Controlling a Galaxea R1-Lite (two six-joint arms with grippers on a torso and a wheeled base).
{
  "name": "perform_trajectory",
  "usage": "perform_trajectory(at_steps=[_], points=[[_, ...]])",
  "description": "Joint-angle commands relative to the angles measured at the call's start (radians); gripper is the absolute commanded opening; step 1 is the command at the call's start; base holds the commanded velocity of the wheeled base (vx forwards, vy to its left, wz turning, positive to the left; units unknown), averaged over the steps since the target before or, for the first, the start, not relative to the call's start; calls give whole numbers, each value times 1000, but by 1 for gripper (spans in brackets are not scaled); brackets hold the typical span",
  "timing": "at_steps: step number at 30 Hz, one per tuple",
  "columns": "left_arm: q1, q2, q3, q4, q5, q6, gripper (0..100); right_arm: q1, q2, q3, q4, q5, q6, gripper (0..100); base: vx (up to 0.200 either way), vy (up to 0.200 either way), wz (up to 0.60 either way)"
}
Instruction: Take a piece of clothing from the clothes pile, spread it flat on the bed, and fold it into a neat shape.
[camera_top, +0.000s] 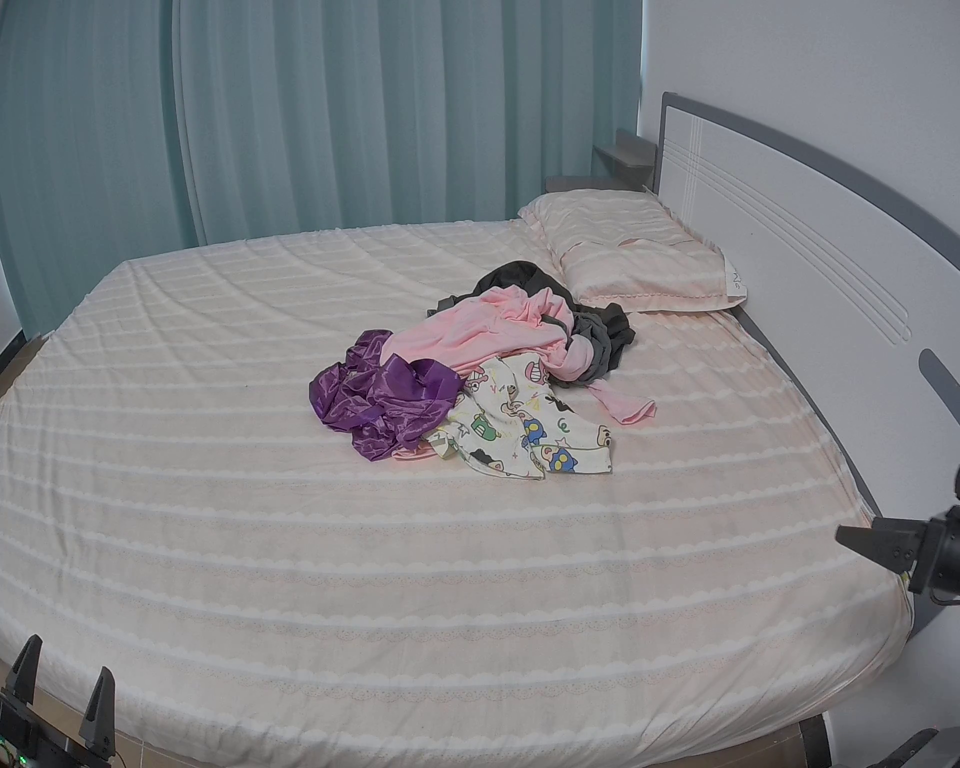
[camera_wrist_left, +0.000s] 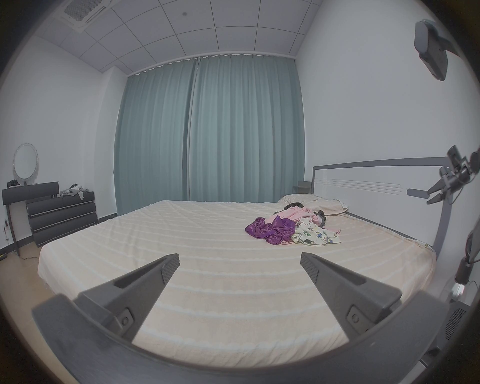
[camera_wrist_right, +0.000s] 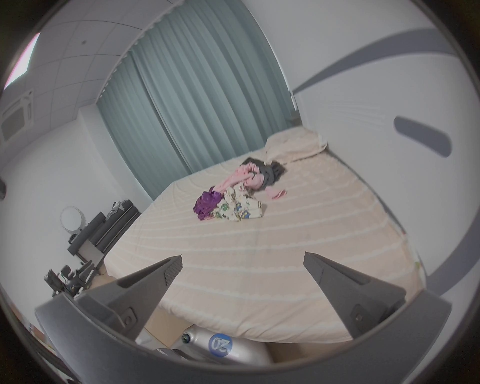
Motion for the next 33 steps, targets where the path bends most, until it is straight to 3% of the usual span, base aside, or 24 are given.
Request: perform_trajectory(at_steps=[1, 7, 14, 19, 25, 28, 33], points=[[-1, -16, 18, -1, 1, -1, 100, 115, 476, -81, -203, 29, 139, 100, 0, 0, 0], [0, -16, 18, -1, 1, -1, 100, 145, 743, -217, -375, 18, 264, 100, 0, 0, 0], [0, -16, 18, -1, 1, -1, 100, 150, 966, -469, -373, -24, 321, 100, 0, 0, 0], [0, -16, 18, -1, 1, -1, 100, 170, 1118, -605, -389, -102, 378, 100, 0, 0, 0], [0, -16, 18, -1, 1, 0, 100, 178, 1292, -828, -383, -224, 511, 100, 0, 0, 0], [0, -16, 18, -1, 1, 0, 100, 185, 1379, -928, -373, -294, 511, 100, 0, 0, 0], [0, -16, 18, -1, 1, -1, 100, 221, 1477, -1026, -372, -320, 510, 100, 0, 0, 0]])
